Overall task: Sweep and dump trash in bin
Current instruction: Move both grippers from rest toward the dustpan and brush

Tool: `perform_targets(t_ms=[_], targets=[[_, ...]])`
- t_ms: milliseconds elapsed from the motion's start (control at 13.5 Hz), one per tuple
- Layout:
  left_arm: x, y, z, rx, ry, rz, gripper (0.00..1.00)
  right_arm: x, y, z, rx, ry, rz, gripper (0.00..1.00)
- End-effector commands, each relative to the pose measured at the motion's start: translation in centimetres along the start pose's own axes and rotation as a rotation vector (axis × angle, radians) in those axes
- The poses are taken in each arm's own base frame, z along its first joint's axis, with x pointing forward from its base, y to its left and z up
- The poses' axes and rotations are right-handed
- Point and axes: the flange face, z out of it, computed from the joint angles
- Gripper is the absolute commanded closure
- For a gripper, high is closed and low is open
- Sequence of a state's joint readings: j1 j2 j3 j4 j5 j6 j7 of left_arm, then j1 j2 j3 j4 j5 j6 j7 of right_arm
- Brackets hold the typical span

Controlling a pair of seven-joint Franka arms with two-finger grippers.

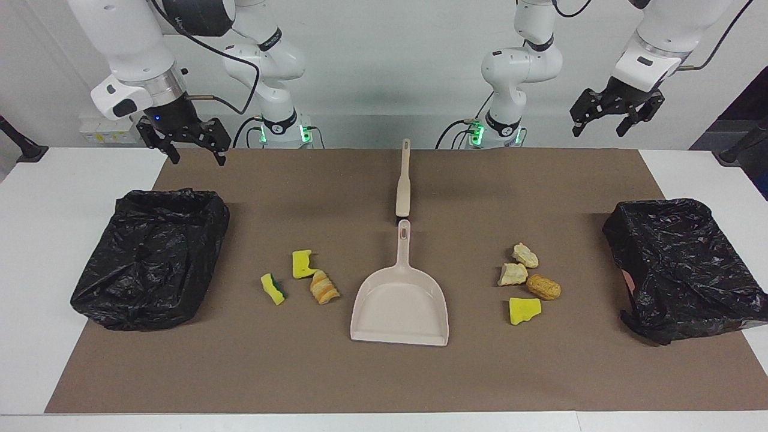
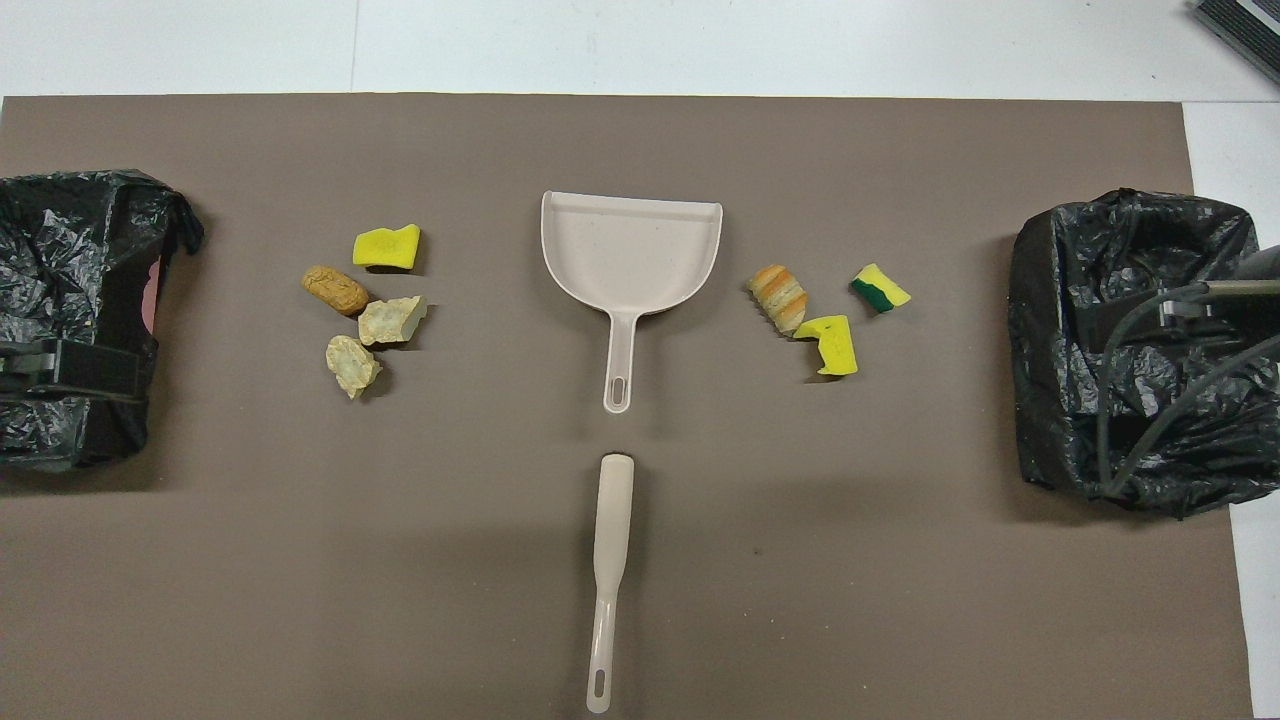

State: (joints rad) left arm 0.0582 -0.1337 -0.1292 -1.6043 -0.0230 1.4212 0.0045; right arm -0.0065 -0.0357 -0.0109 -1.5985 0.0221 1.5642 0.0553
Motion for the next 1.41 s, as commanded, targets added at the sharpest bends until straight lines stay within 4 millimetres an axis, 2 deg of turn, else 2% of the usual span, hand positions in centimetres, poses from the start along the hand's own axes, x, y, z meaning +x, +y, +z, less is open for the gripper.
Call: perform_targets(t_ms=[0,667,890,1112,1334], targets=[[-0.4,-0.5,-0.9,-0.01,0.002,0.02,0.0,-1.0,0.4,-0.7,0.041,-0.01,0.039,0.0],[-0.1,-0.3,-1.2,-0.04,0.033,0.003,0.0,-1.1,0.5,-0.5,0.035,-0.012,0.04,0.0],[-0.3,-0.2,-0.7,-0.035,0.05,0.007,0.0,-1.2,0.4,-0.5,0.035,-0.014,0.035,0.0],[-0.2,0.9,0.5,-0.038,0.025,0.02,0.0,-1.8,-0.1,-0.3,0.026,-0.011,0.027,0.0],[-0.7,3.7,2.7,-0.033,0.013,0.067,0.0,-2.2,-0.1,0.8,0.026,-0.017,0.028,0.0]])
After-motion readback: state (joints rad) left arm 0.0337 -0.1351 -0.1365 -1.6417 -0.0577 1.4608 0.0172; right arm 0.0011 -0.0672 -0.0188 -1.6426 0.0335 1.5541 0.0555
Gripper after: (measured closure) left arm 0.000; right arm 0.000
